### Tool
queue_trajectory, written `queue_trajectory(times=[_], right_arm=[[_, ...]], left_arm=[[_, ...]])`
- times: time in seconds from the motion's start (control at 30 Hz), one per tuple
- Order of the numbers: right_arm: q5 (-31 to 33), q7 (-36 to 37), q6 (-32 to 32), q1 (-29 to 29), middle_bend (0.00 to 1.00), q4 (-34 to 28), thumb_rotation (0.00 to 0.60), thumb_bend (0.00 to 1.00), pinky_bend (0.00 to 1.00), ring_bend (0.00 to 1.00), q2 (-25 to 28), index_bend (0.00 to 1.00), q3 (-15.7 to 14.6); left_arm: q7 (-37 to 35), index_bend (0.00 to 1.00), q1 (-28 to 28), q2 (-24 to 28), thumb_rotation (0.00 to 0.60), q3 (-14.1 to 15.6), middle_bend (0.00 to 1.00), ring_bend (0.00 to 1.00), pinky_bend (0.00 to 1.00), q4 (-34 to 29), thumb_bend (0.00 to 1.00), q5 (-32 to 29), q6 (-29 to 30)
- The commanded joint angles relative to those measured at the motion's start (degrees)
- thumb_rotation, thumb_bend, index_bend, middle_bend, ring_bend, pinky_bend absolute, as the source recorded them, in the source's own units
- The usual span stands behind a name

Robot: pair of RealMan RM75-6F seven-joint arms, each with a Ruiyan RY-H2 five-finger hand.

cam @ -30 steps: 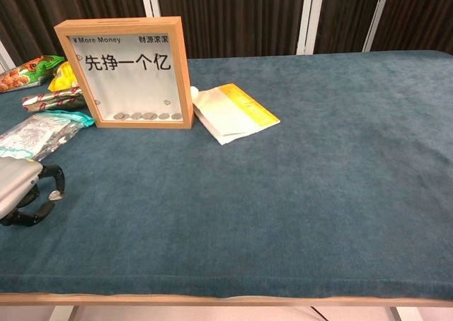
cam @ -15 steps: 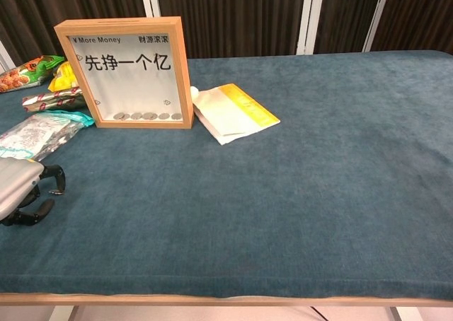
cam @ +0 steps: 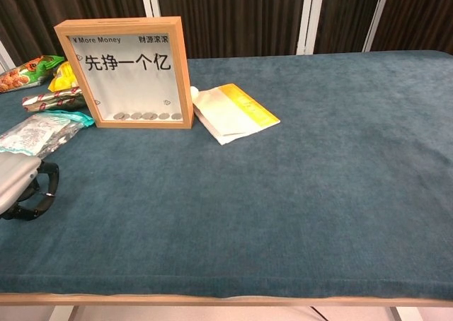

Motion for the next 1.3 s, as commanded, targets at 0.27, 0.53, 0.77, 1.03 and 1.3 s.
queue_trajectory(times=[0.27, 0.53, 0.77, 1.03, 1.3], right_arm=[[0.09, -0.02, -0.07, 0.01, 0.00, 0.01, 0.600, 0.16, 0.00, 0.00, 0.01, 0.00, 0.02], [0.08, -0.16, -0.28, 0.10, 0.00, -0.01, 0.600, 0.16, 0.00, 0.00, -0.04, 0.00, -0.04], [0.42, 0.40, -1.17, 0.53, 0.00, -0.02, 0.600, 0.16, 0.00, 0.00, 0.15, 0.00, 0.08], [1.83, 2.04, -3.09, 1.48, 0.00, 0.84, 0.600, 0.16, 0.00, 0.00, 0.28, 0.00, 0.72], [3.72, 4.54, -2.45, 1.38, 0.00, 1.48, 0.600, 0.16, 0.00, 0.00, 0.85, 0.00, 2.25]], left_arm=[[-0.88, 0.64, 0.05, 0.28, 0.600, 0.19, 1.00, 1.00, 1.00, -0.57, 0.53, 0.26, 0.35], [-7.26, 0.67, -0.38, 5.80, 0.600, -0.08, 1.00, 1.00, 1.00, -10.40, 0.68, 3.09, 3.14], [-10.49, 0.67, -3.92, 18.53, 0.600, -7.08, 1.00, 1.00, 1.00, -32.74, 0.69, 2.12, 2.27], [-4.87, 0.68, -12.99, 31.73, 0.600, -20.99, 1.00, 1.00, 1.00, -48.68, 0.70, -18.84, -12.74], [0.69, 0.68, -23.24, 35.26, 0.600, -27.80, 1.00, 1.00, 1.00, -47.62, 0.70, -32.98, -18.85]])
